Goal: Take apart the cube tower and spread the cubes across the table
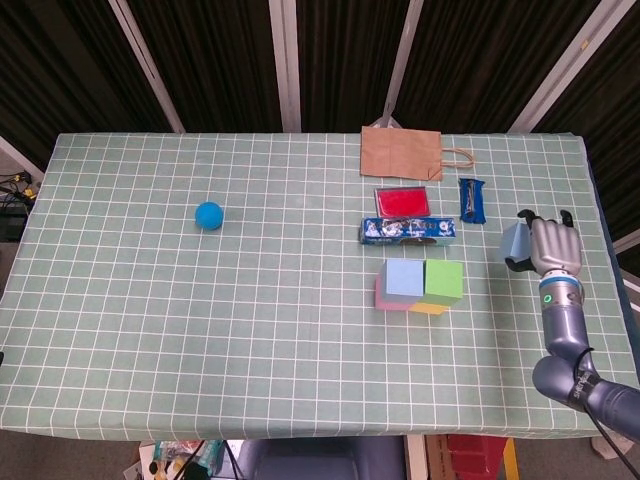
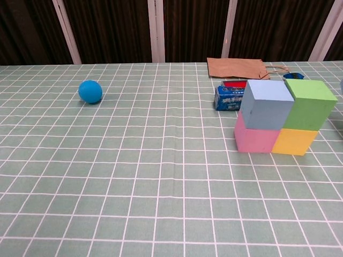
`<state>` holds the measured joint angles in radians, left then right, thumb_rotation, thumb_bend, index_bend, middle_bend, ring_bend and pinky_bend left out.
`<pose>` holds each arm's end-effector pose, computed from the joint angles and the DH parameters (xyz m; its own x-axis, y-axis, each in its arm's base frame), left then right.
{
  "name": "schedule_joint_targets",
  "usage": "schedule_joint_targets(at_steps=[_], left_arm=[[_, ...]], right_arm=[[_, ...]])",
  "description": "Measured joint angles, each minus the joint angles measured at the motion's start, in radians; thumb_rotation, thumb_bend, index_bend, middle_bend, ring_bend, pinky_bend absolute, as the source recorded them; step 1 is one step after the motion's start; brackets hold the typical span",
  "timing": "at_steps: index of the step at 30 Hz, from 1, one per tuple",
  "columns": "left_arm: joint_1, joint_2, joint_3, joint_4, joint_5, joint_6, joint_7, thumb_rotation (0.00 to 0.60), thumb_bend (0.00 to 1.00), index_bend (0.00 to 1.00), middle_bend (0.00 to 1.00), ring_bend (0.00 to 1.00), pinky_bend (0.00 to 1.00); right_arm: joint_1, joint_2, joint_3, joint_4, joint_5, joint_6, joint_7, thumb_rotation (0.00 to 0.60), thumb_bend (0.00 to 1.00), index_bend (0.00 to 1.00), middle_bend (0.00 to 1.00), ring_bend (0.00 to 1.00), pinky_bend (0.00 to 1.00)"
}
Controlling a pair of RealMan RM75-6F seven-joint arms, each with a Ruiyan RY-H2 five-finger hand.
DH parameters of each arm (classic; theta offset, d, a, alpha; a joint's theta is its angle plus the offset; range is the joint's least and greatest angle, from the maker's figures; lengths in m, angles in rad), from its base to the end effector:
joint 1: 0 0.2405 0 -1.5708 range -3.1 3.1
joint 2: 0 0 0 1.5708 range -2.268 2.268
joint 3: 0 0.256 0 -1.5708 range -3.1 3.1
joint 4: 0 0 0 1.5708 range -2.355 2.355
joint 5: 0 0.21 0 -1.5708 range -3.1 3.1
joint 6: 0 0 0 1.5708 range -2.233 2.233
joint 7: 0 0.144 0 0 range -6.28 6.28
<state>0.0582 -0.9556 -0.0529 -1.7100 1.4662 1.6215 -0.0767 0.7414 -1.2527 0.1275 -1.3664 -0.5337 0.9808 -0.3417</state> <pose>-0.3192 0.1352 0.2214 0.3964 -0.0869 0.9140 0.9130 0.1422 -0.3825 -0.2863 -0.3894 0.1299 0.4246 -0.2159 0.8793 -0.8426 0.2612 0.4710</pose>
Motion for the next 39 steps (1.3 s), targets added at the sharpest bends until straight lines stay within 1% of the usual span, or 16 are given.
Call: schedule_joint_targets(at_steps=[2,4,5,8,11,17,21,23,25,30,33,36,39], left_arm=[[0.0,0.002,-0.004,0.0,-0.005,-0.002,-0.005,0.6,0.38,0.2,0.0,0.0,0.0],[-0.002,0.002,-0.004,0.001,-0.005,-0.003,-0.005,0.6,0.38,0.2,0.0,0.0,0.0],[-0.002,0.001,-0.004,0.001,-0.004,-0.004,-0.003,0.6,0.38,0.2,0.0,0.0,0.0],[-0.004,-0.001,-0.003,0.0,-0.003,-0.008,0.005,0.6,0.38,0.2,0.0,0.0,0.0],[-0.006,-0.003,-0.002,-0.002,-0.004,-0.013,0.013,0.6,0.38,0.2,0.0,0.0,0.0],[-0.005,0.0,-0.002,-0.004,-0.009,-0.015,0.008,0.6,0.38,0.2,0.0,0.0,0.0],[-0.005,0.004,-0.003,-0.003,-0.013,-0.018,-0.001,0.6,0.38,0.2,0.0,0.0,0.0],[-0.005,0.006,-0.003,-0.003,-0.013,-0.02,-0.005,0.6,0.38,0.2,0.0,0.0,0.0],[-0.006,0.007,-0.004,-0.003,-0.014,-0.021,-0.009,0.6,0.38,0.2,0.0,0.0,0.0],[-0.004,0.012,-0.002,-0.002,-0.01,-0.02,-0.02,0.6,0.38,0.2,0.0,0.0,0.0],[0.0,0.015,-0.002,0.0,-0.009,-0.014,-0.032,0.6,0.38,0.2,0.0,0.0,0.0],[0.002,0.018,-0.004,0.001,-0.014,-0.013,-0.042,0.6,0.38,0.2,0.0,0.0,0.0],[0.001,0.019,-0.005,0.001,-0.017,-0.017,-0.043,0.6,0.38,0.2,0.0,0.0,0.0]], right_arm=[[-0.011,-0.028,0.005,0.034,-0.026,-0.009,0.027,0.6,0.13,0.09,0.13,0.09,0.0],[-0.018,-0.038,0.009,0.046,-0.044,-0.028,0.044,0.6,0.1,0.05,0.05,0.02,0.0],[-0.02,-0.036,0.011,0.044,-0.045,-0.038,0.044,0.6,0.09,0.03,0.03,0.0,0.0],[-0.022,-0.01,0.017,0.008,-0.046,-0.056,0.041,0.6,0.09,0.01,0.01,0.0,0.0],[-0.022,0.032,0.026,-0.058,-0.043,-0.068,0.035,0.6,0.09,0.01,0.01,0.0,0.0],[-0.012,0.162,0.042,-0.239,-0.022,-0.094,0.004,0.6,0.09,0.01,0.01,0.0,0.0],[0.009,0.27,0.043,-0.374,0.005,-0.105,-0.05,0.6,0.09,0.0,0.01,0.0,0.0],[0.025,0.319,0.035,-0.431,0.03,-0.116,-0.092,0.6,0.09,0.0,0.01,0.0,0.0],[0.054,0.379,0.019,-0.5,0.079,-0.134,-0.148,0.6,0.09,0.0,0.01,0.0,0.0],[0.151,0.492,-0.027,-0.644,0.23,-0.175,-0.261,0.6,0.09,0.0,0.01,0.0,0.0],[0.208,0.519,-0.06,-0.694,0.29,-0.174,-0.322,0.6,0.09,0.0,0.01,0.0,0.0],[0.249,0.523,-0.081,-0.734,0.341,-0.157,-0.351,0.6,0.09,0.0,0.01,0.0,0.0],[0.263,0.518,-0.083,-0.753,0.356,-0.149,-0.345,0.6,0.09,0.0,0.01,0.0,0.0]])
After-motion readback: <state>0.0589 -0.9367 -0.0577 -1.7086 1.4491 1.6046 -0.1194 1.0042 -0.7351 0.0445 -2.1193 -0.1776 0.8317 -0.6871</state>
